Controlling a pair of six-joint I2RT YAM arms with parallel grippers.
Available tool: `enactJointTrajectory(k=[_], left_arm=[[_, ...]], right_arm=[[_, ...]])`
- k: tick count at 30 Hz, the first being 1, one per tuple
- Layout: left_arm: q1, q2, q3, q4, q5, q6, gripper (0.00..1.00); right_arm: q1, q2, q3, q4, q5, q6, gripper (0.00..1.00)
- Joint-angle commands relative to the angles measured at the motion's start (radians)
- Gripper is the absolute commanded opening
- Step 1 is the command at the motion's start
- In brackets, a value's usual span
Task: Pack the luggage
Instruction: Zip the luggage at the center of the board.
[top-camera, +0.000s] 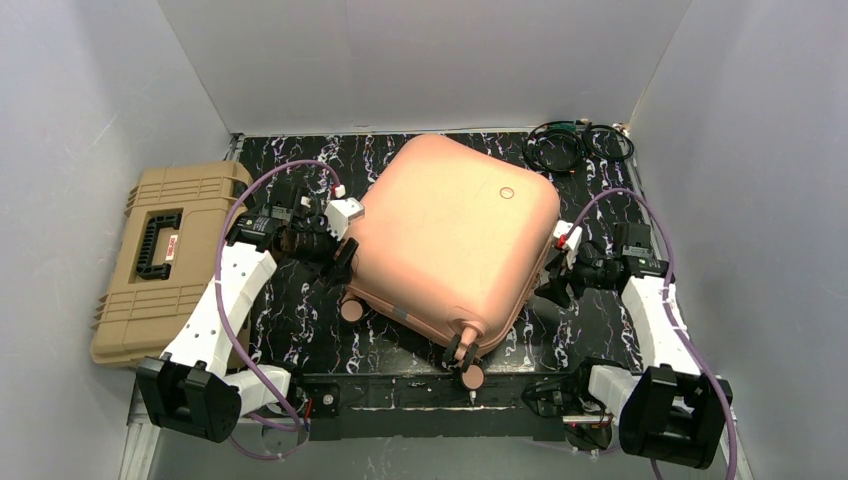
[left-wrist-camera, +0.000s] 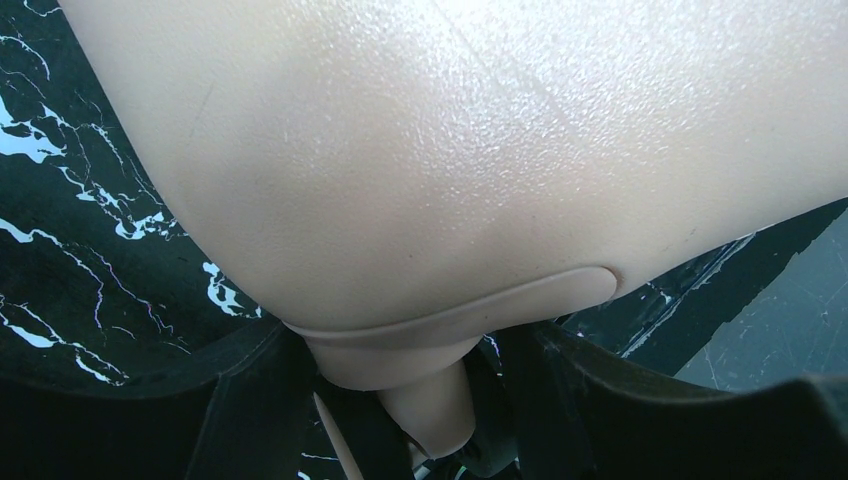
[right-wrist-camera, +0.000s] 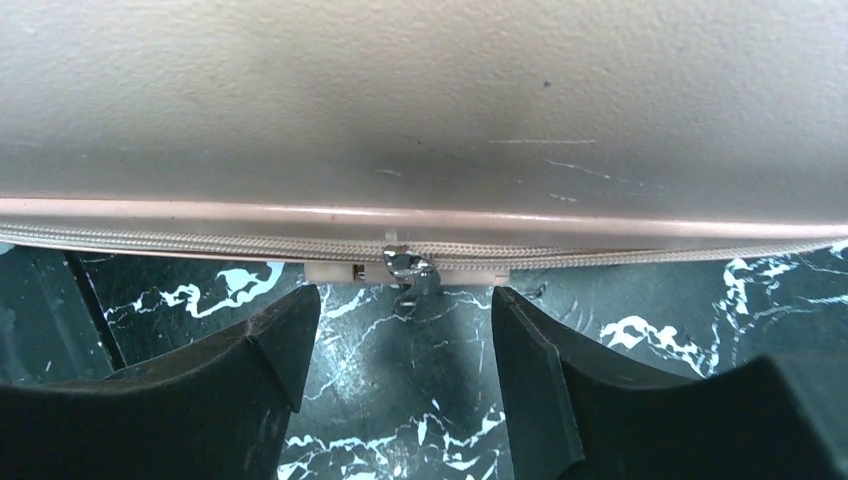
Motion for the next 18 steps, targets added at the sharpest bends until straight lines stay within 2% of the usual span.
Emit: enactJointTrajectory(k=[1, 8, 12, 17, 18], left_arm=[[-0.006, -0.006, 0.003, -0.038, 0.119, 0.025, 0.12], [-0.005, -0.025, -0.022, -0.021, 0.115, 0.028, 0.12], [-0.006, -0.04, -0.036, -0.012, 0.113, 0.03, 0.12], [-0.006, -0.051, -0.048, -0.001, 0.112, 0.033, 0.11], [-0.006, -0.049, -0.048, -0.001, 0.112, 0.033, 0.11]], right_arm=[[-0.003, 0.074, 0.04, -0.034, -0.12, -0.11, 0.69], [-0.016, 0.278, 0.146, -0.2, -0.166, -0.323, 0.52], [-0.054, 0.378, 0.195, -0.369, -0.238, -0.537, 0.45], [-0.074, 0.478, 0.225, -0.695, -0.282, -0.961, 0.45], [-0.074, 0.482, 0.225, -0.708, -0.287, -0.962, 0.45]])
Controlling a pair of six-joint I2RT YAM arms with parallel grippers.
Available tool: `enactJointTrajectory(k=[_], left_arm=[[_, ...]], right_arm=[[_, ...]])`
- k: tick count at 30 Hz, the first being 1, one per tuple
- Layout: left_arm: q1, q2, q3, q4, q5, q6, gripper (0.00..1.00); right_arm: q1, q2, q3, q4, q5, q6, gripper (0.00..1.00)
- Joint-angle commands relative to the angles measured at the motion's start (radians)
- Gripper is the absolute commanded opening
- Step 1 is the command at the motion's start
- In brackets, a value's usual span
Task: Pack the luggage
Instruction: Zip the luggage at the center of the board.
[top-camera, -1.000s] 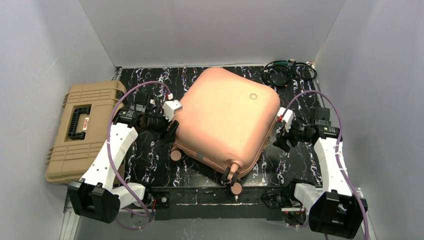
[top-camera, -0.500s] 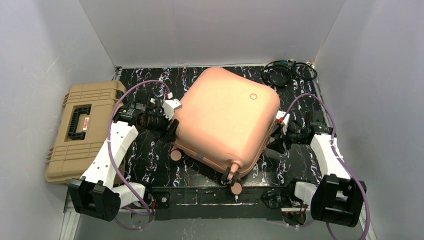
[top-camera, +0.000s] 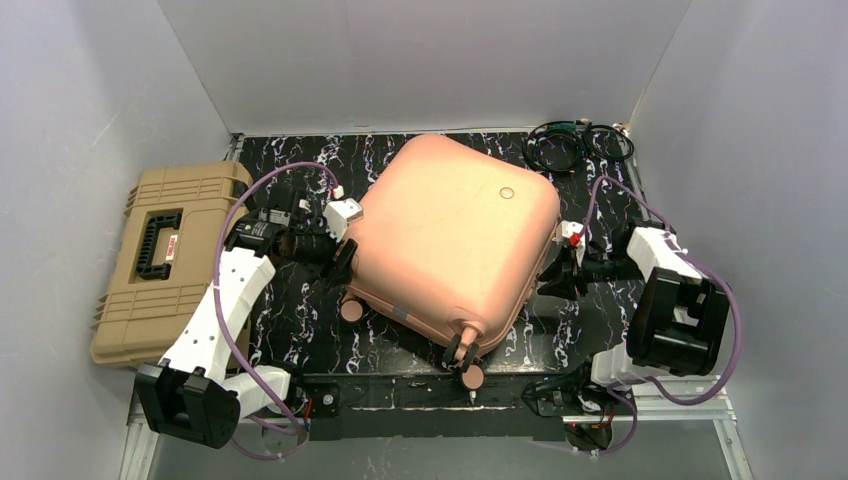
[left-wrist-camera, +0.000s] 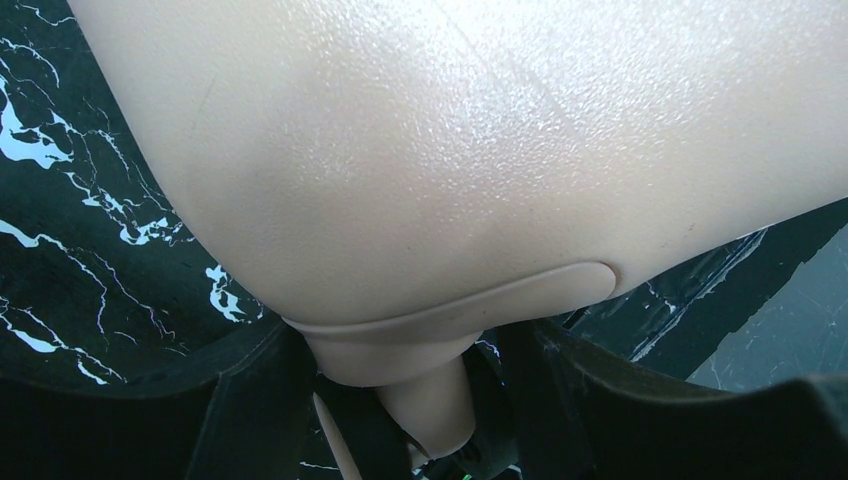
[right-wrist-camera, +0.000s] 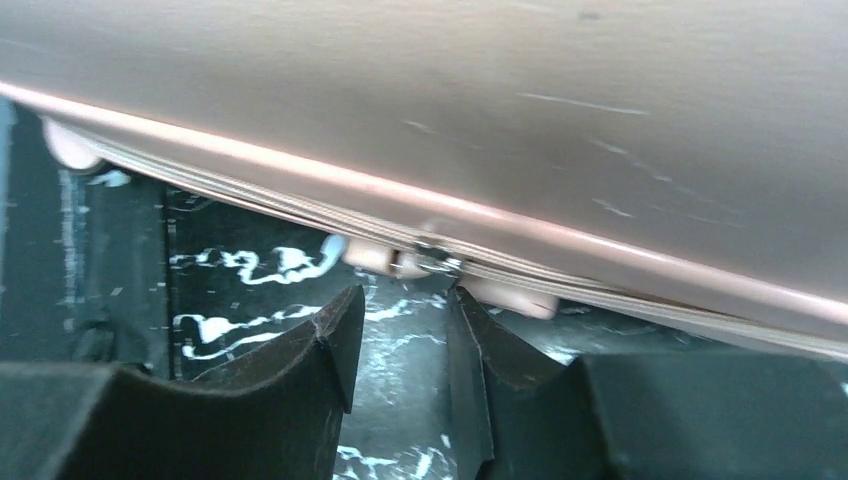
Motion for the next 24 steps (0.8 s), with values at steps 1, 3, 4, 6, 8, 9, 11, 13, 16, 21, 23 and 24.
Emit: enactJointTrajectory(k=[1, 3, 4, 6, 8, 9, 11, 13, 16, 21, 23, 24], left_arm=[[-0.008, -0.023, -0.021, -0.032, 0.109, 0.04, 0.11], [-0.008, -0.022, -0.019, -0.031, 0.111, 0.04, 0.11], [-0.007, -0.023, -0.02, -0.029, 0.111, 0.04, 0.11], [-0.008, -0.024, -0.021, -0.028, 0.111, 0.04, 0.11], [-0.008, -0.027, -0.024, -0.025, 0.11, 0.038, 0.11], [-0.008, -0.028, -0.026, -0.024, 0.108, 0.038, 0.11], [-0.008, -0.031, -0.027, -0.022, 0.105, 0.039, 0.11], [-0.008, -0.036, -0.03, -0.021, 0.103, 0.039, 0.11], [-0.008, -0.042, -0.034, -0.017, 0.101, 0.037, 0.11], [-0.008, -0.048, -0.038, -0.014, 0.098, 0.037, 0.11], [-0.008, -0.05, -0.039, -0.012, 0.096, 0.037, 0.11], [-0.008, -0.052, -0.04, -0.013, 0.096, 0.037, 0.11]], right_arm=[[0.006, 0.036, 0.018, -0.287, -0.103, -0.332, 0.45], [0.003, 0.011, 0.01, -0.27, -0.096, -0.326, 0.47], [-0.001, -0.011, 0.008, -0.222, -0.096, -0.264, 0.48], [-0.008, -0.074, -0.007, -0.05, -0.09, -0.051, 0.5], [-0.009, -0.167, -0.06, 0.242, -0.048, 0.264, 0.51], [-0.009, -0.226, -0.105, 0.421, -0.015, 0.441, 0.52], [-0.008, -0.328, -0.202, 0.715, 0.041, 0.704, 0.58], [-0.008, -0.377, -0.244, 0.796, 0.044, 0.785, 0.63], [-0.008, -0.304, -0.186, 0.608, -0.007, 0.651, 0.64], [-0.009, -0.172, -0.106, 0.422, -0.039, 0.484, 0.58], [-0.009, -0.155, -0.108, 0.403, -0.058, 0.462, 0.56], [-0.009, -0.154, -0.109, 0.394, -0.063, 0.444, 0.56]])
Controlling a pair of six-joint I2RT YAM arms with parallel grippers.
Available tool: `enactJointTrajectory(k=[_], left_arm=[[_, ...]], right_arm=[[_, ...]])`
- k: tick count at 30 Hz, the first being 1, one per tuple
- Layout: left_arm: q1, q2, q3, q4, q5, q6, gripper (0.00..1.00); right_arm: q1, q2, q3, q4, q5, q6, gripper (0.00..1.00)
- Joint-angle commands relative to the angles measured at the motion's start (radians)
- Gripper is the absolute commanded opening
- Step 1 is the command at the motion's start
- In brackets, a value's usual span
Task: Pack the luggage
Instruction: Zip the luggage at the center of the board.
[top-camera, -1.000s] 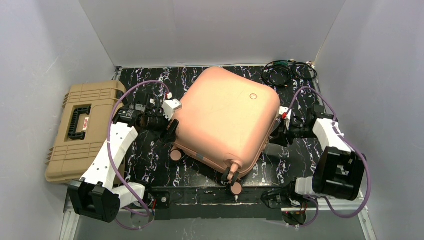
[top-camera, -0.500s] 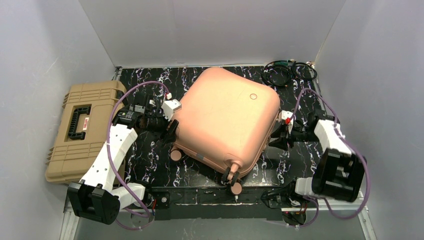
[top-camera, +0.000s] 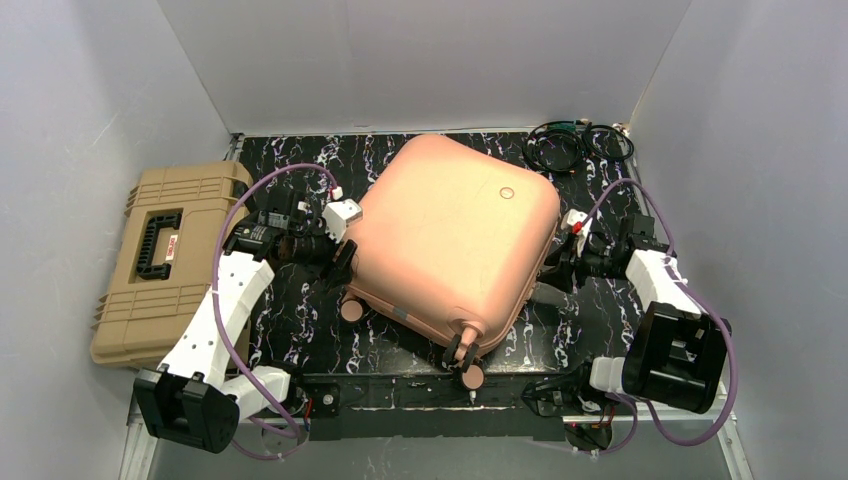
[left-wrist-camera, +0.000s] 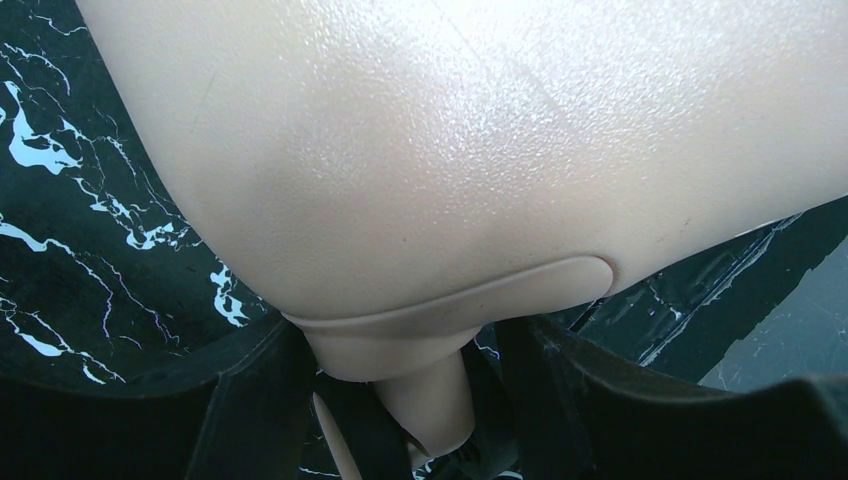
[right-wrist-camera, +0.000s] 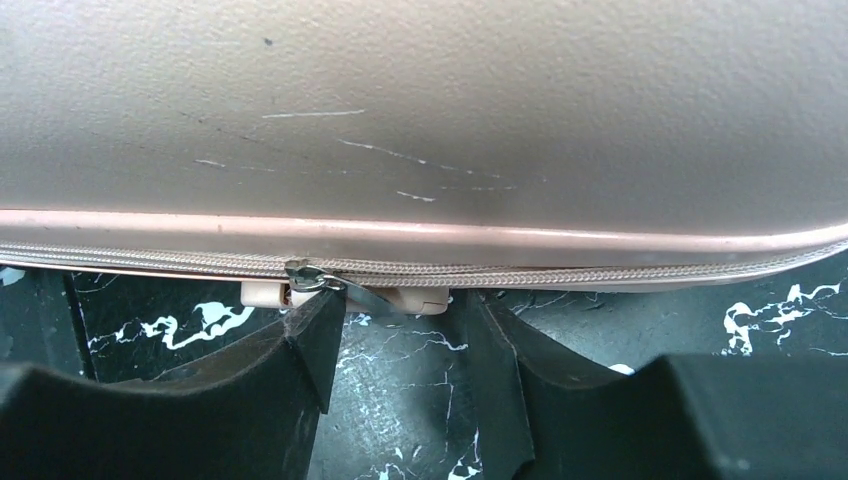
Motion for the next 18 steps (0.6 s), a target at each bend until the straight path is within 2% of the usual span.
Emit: enactJointTrajectory(k=[1, 4, 7, 13, 18], left_arm=[[-0.01, -0.027, -0.02, -0.037, 0.092, 0.037, 0.11], [-0.01, -0.029, -0.026, -0.032, 0.088, 0.037, 0.11], [-0.009, -0.025, -0.026, -0.03, 0.09, 0.037, 0.11], [-0.01, -0.025, -0.028, -0.03, 0.089, 0.037, 0.11], [-0.01, -0.03, -0.03, -0.029, 0.088, 0.036, 0.11]], right_arm=[[-0.003, 0.009, 0.036, -0.097, -0.058, -0.097, 0.56], [-0.003, -0.006, 0.038, -0.174, -0.077, -0.179, 0.57], [-0.003, -0.026, 0.029, -0.172, -0.073, -0.188, 0.55], [-0.003, -0.067, 0.0, -0.107, -0.072, -0.138, 0.42], [-0.003, -0.09, -0.019, -0.04, -0.086, -0.062, 0.44]])
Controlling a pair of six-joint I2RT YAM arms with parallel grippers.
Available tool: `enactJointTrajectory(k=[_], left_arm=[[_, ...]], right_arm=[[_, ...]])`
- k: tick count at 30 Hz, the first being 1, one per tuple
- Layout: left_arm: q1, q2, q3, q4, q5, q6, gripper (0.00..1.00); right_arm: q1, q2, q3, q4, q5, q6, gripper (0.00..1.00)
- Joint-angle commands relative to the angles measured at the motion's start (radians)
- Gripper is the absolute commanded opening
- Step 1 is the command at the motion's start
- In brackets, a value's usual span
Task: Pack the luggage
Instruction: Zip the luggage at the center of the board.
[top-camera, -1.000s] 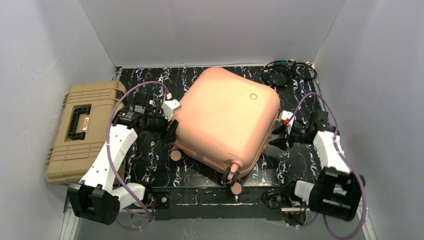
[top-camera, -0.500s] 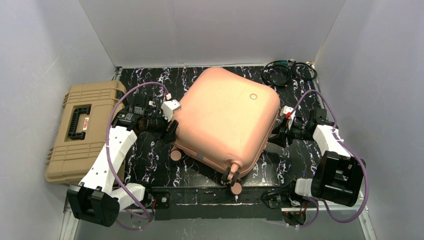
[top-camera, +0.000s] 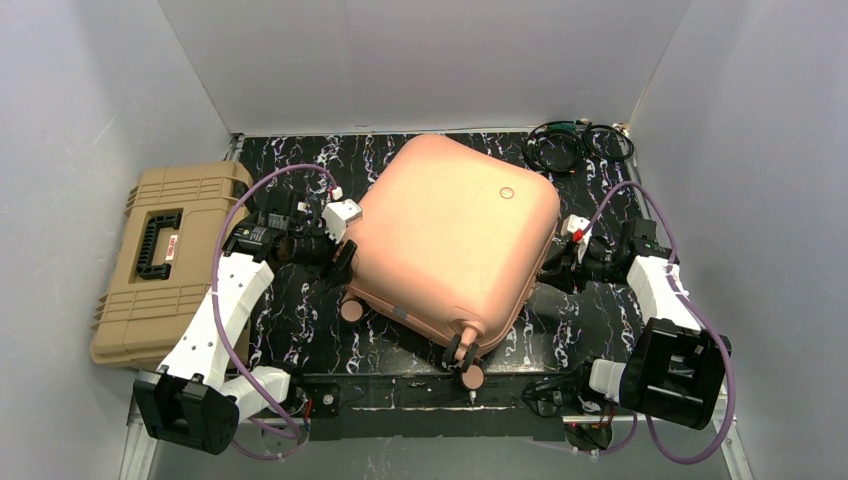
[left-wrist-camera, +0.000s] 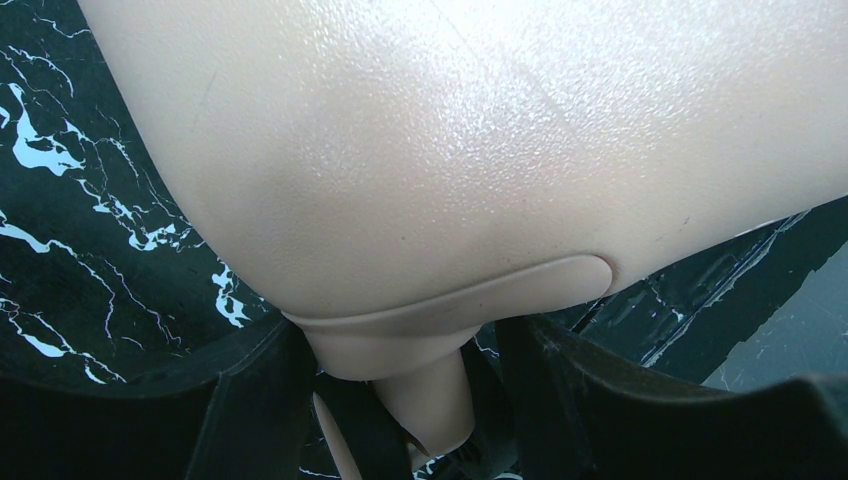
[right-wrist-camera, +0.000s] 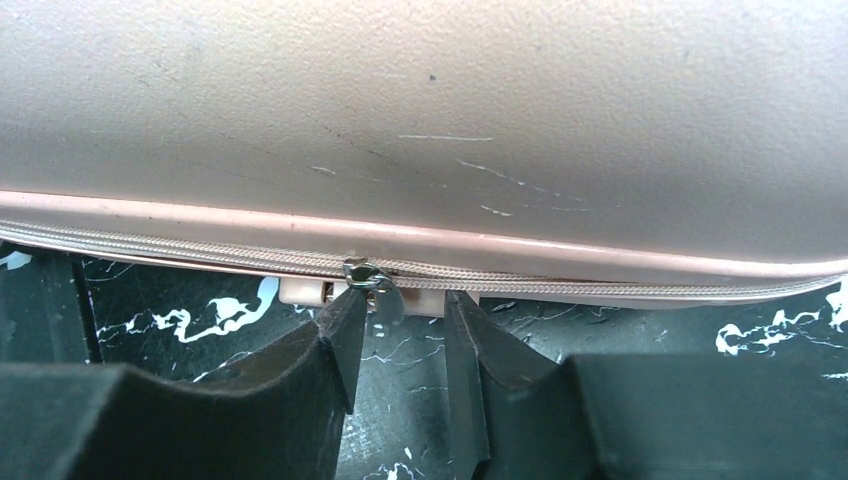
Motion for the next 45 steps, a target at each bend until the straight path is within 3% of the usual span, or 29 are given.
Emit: enactJointTrajectory(k=[1, 14, 19, 21, 25, 31, 45], left_arm=[[-0.01, -0.024, -0.025, -0.035, 0.09, 0.036, 0.11], [-0.009, -0.018, -0.022, -0.036, 0.092, 0.034, 0.11], [-0.009, -0.016, -0.018, -0.036, 0.091, 0.033, 0.11], [-0.01, -0.017, -0.018, -0.038, 0.086, 0.034, 0.11], [-0.009, -0.018, -0.004, -0.073, 0.063, 0.057, 0.08], [-0.009, -0.02, 0.027, -0.144, 0.023, 0.101, 0.04], [-0.009, -0.105, -0.005, -0.191, -0.039, 0.154, 0.0]], right_arm=[[0.001, -0.029, -0.013, 0.055, -0.053, 0.054, 0.46], [0.001, 0.02, -0.025, 0.047, -0.05, 0.034, 0.43], [0.001, 0.031, -0.013, 0.019, -0.057, 0.004, 0.15], [0.001, 0.032, -0.005, 0.019, -0.05, 0.008, 0.09], [-0.005, 0.011, -0.011, 0.146, -0.007, 0.145, 0.02], [-0.007, -0.102, -0.095, 0.558, 0.238, 0.541, 0.01], [-0.007, 0.038, -0.001, 0.769, 0.498, 0.678, 0.01]])
